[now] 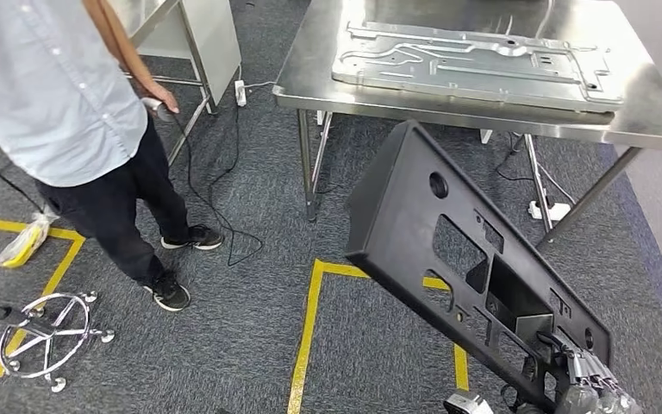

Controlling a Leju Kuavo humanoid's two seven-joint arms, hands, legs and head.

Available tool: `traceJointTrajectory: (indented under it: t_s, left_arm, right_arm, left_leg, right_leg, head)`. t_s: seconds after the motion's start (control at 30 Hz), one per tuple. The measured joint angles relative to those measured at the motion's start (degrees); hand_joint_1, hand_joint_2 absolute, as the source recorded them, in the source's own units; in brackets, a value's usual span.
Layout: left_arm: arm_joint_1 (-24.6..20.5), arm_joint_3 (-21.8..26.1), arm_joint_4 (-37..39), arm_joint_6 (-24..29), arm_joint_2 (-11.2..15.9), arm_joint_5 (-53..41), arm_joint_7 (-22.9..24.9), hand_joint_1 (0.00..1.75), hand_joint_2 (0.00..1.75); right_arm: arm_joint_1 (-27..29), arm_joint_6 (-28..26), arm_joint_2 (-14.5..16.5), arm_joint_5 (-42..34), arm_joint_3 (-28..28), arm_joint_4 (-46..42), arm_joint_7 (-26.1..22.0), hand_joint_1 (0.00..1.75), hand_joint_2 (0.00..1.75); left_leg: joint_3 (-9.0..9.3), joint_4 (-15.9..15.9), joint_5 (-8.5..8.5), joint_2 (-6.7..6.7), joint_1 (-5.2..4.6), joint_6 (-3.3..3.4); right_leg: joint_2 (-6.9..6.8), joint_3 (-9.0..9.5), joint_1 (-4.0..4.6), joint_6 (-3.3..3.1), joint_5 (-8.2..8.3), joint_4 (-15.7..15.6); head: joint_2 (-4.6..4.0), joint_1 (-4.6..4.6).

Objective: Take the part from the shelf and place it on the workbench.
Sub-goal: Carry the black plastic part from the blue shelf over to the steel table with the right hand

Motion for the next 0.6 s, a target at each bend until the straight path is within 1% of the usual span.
traceJointTrajectory:
  t_s: [0.03, 0.07, 0.1, 0.13, 0.17, 0.2, 0.23, 0.27, 0.3, 0.33, 0.37, 0.43, 0.47, 0.5, 0.53, 0.57, 0.6]
  left_arm:
    - [0.0, 0.0, 0.0, 0.0, 0.0, 0.0, 0.0, 0.00, 1.75]
    - [0.0, 0.0, 0.0, 0.0, 0.0, 0.0, 0.0, 0.00, 1.75]
    - [0.1, 0.0, 0.0, -0.1, 0.0, 0.0, 0.0, 0.00, 1.75]
    - [0.2, 0.0, 0.0, -0.1, 0.0, 0.0, 0.0, 0.00, 1.75]
    - [0.4, 0.0, 0.0, -0.1, 0.0, 0.0, 0.0, 0.00, 1.75]
    - [0.5, 0.0, 0.0, -0.1, 0.0, 0.0, 0.0, 0.00, 1.75]
    - [0.6, 0.0, 0.0, -0.1, 0.0, -0.1, 0.0, 0.00, 1.75]
    - [0.6, 0.0, 0.0, -0.1, 0.0, -0.1, -0.1, 0.00, 1.75]
    - [0.5, 0.0, 0.0, -0.1, 0.0, -0.1, -0.1, 0.00, 1.75]
    - [0.4, 0.0, 0.0, -0.1, 0.0, -0.2, -0.1, 0.00, 1.75]
    - [0.2, 0.0, 0.0, -0.2, 0.1, -0.2, -0.2, 0.00, 1.75]
    - [0.0, 0.0, 0.0, -0.4, 0.1, -0.3, -0.3, 0.00, 1.75]
    - [0.0, 0.0, 0.0, -0.6, 0.1, -0.4, -0.3, 0.00, 1.75]
    - [0.0, 0.0, 0.0, -0.8, 0.1, -0.4, -0.4, 0.00, 1.75]
    - [0.0, 0.0, 0.0, -1.0, 0.1, -0.4, -0.4, 0.00, 1.75]
    - [0.1, 0.1, 0.0, -1.2, 0.1, -0.5, -0.4, 0.00, 1.75]
    - [0.1, 0.1, 0.0, -1.3, 0.1, -0.6, -0.5, 0.00, 1.75]
  right_arm:
    - [0.0, 0.0, 0.0, 0.0, 0.0, 0.0, 0.0, 1.75, 1.75]
    - [-0.1, 0.0, 0.0, 0.0, 0.0, 0.0, 0.0, 1.75, 1.75]
    - [-0.1, 0.0, 0.0, 0.0, 0.0, 0.0, 0.0, 1.75, 1.75]
    - [-0.2, 0.0, 0.0, 0.0, 0.0, 0.1, 0.0, 1.75, 1.75]
    - [-0.2, 0.0, 0.0, 0.0, 0.0, 0.2, 0.1, 1.75, 1.75]
    - [-0.2, 0.0, -0.1, 0.1, 0.0, 0.3, 0.4, 1.75, 1.75]
    - [-0.2, 0.0, -0.2, 0.1, 0.0, 0.4, 0.8, 1.75, 1.75]
    - [-0.2, 0.0, -0.3, 0.2, 0.1, 0.5, 1.4, 1.75, 1.75]
    - [-0.2, 0.0, -0.5, 0.4, 0.1, 0.7, 2.0, 1.75, 1.75]
    - [-0.2, 0.0, -0.8, 0.6, 0.1, 0.8, 2.4, 1.75, 1.75]
    - [-0.2, 0.0, -1.0, 0.9, 0.1, 0.9, 2.8, 1.75, 1.75]
    - [-0.3, 0.0, -1.7, 1.9, 0.5, 1.1, 3.7, 1.75, 1.75]
    - [-0.2, 0.0, -2.1, 2.5, 0.8, 1.3, 4.1, 1.75, 1.75]
    - [-0.3, 0.0, -2.5, 3.1, 1.1, 1.4, 4.4, 1.75, 1.75]
    - [-0.3, 0.0, -2.9, 3.6, 1.5, 1.6, 4.7, 1.75, 1.75]
    - [-0.4, 0.0, -3.3, 4.0, 1.8, 1.8, 5.0, 1.75, 1.75]
    - [-0.5, 0.0, -3.8, 4.4, 2.3, 2.0, 5.4, 1.75, 1.75]
  left_leg:
    - [-0.77, 1.9, -1.28, -1.36, 0.10, -0.20]
    - [-2.21, 5.0, -3.03, -2.98, 0.21, -0.34]
    - [-4.12, 8.8, -4.87, -4.14, 0.23, -0.40]
    - [-6.02, 12.5, -6.22, -4.67, 0.24, -0.45]
    - [-7.39, 14.9, -6.57, -4.89, 0.24, -0.46]
    - [-7.86, 15.1, -5.70, -4.97, 0.24, -0.42]
    - [-7.33, 13.2, -3.78, -5.02, 0.24, -0.32]
    - [-6.06, 9.7, -1.33, -5.19, 0.24, -0.16]
    - [-4.68, 5.9, 0.56, -5.59, 0.18, 0.03]
    - [-3.65, 3.0, 1.79, -5.96, 0.13, 0.25]
    - [-3.13, 1.3, 2.26, -6.30, 0.05, 0.47]
    - [-2.96, 0.5, 2.29, -6.44, -0.11, 1.05]
    - [-2.79, 0.2, 2.50, -6.28, -0.08, 1.46]
    - [-2.61, -0.1, 2.75, -6.10, -0.02, 1.89]
    - [-2.46, -0.4, 3.00, -5.88, 0.10, 2.27]
    - [-2.42, -0.6, 3.16, -5.64, 0.14, 2.54]
    - [-2.45, -0.6, 3.18, -5.44, 0.11, 2.66]
  right_leg:
    - [0.55, 0.15, -0.18, -0.33, 0.16, -0.3]
    - [1.10, 0.26, -0.26, -0.57, 0.25, -0.4]
    - [1.68, 0.26, -0.23, -0.77, 0.25, -0.4]
    - [2.37, 0.25, -0.17, -0.86, 0.22, -0.4]
    - [3.02, 0.27, -0.11, -0.94, 0.16, -0.3]
    - [3.68, 0.30, -0.07, -1.00, 0.09, -0.2]
    - [4.25, 0.36, -0.06, -0.99, 0.00, 0.0]
    - [4.68, 0.44, -0.06, -0.93, -0.13, 0.1]
    - [5.03, 0.46, 0.02, -0.76, -0.29, 0.4]
    - [5.26, 0.42, 0.10, -0.50, -0.43, 0.6]
    - [5.41, 0.33, 0.15, -0.19, -0.53, 0.7]
    - [5.59, 0.23, 0.13, 0.53, -0.53, 0.7]
    - [5.41, 0.25, 0.04, 0.83, -0.59, 0.7]
    - [4.81, 0.05, 0.00, 1.13, -1.03, 1.3]
    - [4.02, -0.59, -0.04, 1.42, -2.07, 2.8]
    - [3.12, -1.76, -0.15, 1.69, -3.68, 5.4]
    - [2.41, -3.41, -0.23, 2.00, -5.56, 8.8]
  head:
    - [0.00, -0.07]
    - [0.00, -0.15]
    - [0.00, -0.22]
    - [0.00, -0.26]
    - [0.00, -0.26]
    - [0.00, -0.26]
    - [0.00, -0.27]
    - [0.00, -0.27]
    - [0.00, -0.27]
    - [0.00, -0.26]
    - [0.00, -0.24]
    - [0.00, -0.21]
    - [0.00, -0.21]
    - [0.00, -0.19]
    - [0.00, -0.18]
    - [0.00, -0.16]
    - [0.00, -0.15]
